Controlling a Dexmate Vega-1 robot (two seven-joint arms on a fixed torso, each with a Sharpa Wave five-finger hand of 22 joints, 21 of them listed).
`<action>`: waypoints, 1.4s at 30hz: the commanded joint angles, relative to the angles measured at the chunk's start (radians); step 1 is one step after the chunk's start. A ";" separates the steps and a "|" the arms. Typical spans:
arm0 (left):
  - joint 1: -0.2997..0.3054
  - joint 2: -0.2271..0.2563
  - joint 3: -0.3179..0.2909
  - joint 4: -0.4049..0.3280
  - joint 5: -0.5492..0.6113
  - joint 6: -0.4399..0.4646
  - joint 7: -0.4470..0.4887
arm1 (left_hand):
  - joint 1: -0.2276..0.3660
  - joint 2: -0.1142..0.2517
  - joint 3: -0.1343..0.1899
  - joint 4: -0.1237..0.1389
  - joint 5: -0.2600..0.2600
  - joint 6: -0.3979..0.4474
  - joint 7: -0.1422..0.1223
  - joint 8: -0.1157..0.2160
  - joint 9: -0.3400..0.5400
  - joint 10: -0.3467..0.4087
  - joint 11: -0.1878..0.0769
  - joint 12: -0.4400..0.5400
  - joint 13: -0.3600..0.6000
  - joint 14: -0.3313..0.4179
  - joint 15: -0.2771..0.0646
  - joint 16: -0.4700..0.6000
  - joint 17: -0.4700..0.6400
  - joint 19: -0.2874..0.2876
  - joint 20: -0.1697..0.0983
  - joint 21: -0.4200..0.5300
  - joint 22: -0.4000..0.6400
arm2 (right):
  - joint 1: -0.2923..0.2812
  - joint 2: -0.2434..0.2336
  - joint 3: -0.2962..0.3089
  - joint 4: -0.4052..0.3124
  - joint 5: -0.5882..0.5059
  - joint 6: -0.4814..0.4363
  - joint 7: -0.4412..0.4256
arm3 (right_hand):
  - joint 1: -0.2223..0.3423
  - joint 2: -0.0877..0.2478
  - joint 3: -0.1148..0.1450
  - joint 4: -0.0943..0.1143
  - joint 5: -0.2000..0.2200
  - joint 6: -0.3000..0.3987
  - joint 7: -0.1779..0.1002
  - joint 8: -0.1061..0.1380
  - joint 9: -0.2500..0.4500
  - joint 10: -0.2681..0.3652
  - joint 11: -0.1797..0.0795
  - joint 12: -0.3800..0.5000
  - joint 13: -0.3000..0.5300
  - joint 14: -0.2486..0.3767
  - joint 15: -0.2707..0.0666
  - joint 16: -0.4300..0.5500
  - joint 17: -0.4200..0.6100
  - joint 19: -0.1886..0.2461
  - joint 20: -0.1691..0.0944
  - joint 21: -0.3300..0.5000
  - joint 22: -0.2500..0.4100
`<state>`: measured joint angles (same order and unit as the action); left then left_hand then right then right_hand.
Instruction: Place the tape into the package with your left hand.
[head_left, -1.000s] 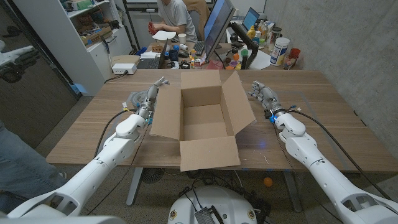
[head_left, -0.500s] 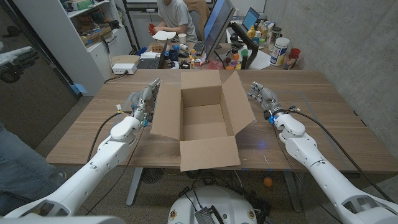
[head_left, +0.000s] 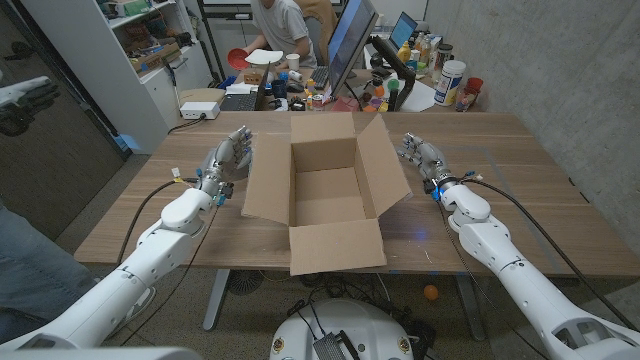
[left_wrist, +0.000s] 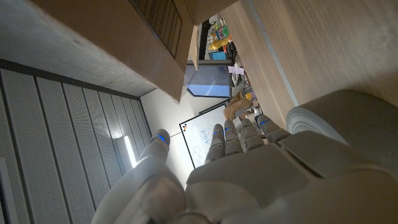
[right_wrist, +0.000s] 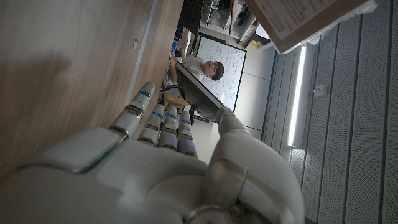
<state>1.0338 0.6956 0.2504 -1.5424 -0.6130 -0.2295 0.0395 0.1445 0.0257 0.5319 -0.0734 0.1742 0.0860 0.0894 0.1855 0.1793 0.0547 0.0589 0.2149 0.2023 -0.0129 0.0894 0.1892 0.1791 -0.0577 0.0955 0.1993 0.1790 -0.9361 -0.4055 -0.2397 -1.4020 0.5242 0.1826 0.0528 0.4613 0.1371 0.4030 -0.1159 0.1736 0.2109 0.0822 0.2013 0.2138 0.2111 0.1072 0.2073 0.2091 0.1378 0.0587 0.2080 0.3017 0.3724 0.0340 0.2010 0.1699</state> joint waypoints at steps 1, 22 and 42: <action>0.026 0.087 -0.019 -0.061 0.043 0.035 0.013 | 0.018 0.004 0.007 -0.009 0.004 0.009 0.003 0.009 0.002 0.008 0.000 0.005 0.003 0.005 -0.001 0.004 0.003 -0.001 0.010 0.001 0.002 | -0.023 0.005 -0.002 -0.022 -0.004 0.010 -0.020 | 0.005 0.008 -0.002 0.001 0.007 0.003 -0.006 0.002 0.000 0.008 -0.005 0.001 0.001 0.011 0.000 0.009 -0.001 0.007 0.003 0.001 0.003; 0.106 0.286 -0.090 -0.171 0.101 0.088 -0.021 | 0.073 0.022 0.028 -0.048 0.002 -0.016 0.003 0.005 0.003 -0.007 0.009 0.001 0.003 0.002 0.012 0.000 0.003 -0.018 0.042 -0.004 0.003 | -0.020 0.009 -0.001 -0.012 -0.037 0.075 -0.072 | 0.011 0.010 -0.002 -0.005 0.008 0.014 -0.004 0.005 -0.004 0.019 -0.004 0.004 -0.001 0.021 -0.004 0.012 -0.007 0.020 -0.003 0.003 0.003; 0.201 0.511 -0.214 -0.234 0.194 0.122 -0.085 | 0.125 0.043 0.046 -0.075 0.002 -0.030 0.007 0.005 0.005 -0.024 0.019 -0.001 0.006 0.032 0.060 0.010 0.004 -0.017 0.100 0.000 0.004 | -0.038 0.006 -0.019 -0.056 -0.102 0.105 -0.173 | 0.012 0.006 -0.006 -0.008 0.006 0.023 -0.003 0.007 -0.007 0.025 -0.005 0.005 -0.002 0.023 -0.010 0.012 -0.011 0.020 -0.005 0.001 0.003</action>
<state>1.1873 1.1010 0.0997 -1.7517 -0.4615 -0.1172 -0.0121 0.2480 0.0659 0.5723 -0.1385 0.1742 0.0622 0.0945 0.1855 0.1790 0.0401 0.0729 0.2148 0.2022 0.0073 0.1180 0.1891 0.1789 -0.0754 0.1712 0.1954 0.1789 -0.9621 -0.3960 -0.2486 -1.4287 0.4525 0.2785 -0.0672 0.4665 0.1424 0.3989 -0.1199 0.1774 0.2271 0.0768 0.2013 0.2043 0.2271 0.1020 0.2073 0.2044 0.1558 0.0516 0.2157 0.2876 0.3869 0.0266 0.2010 0.1698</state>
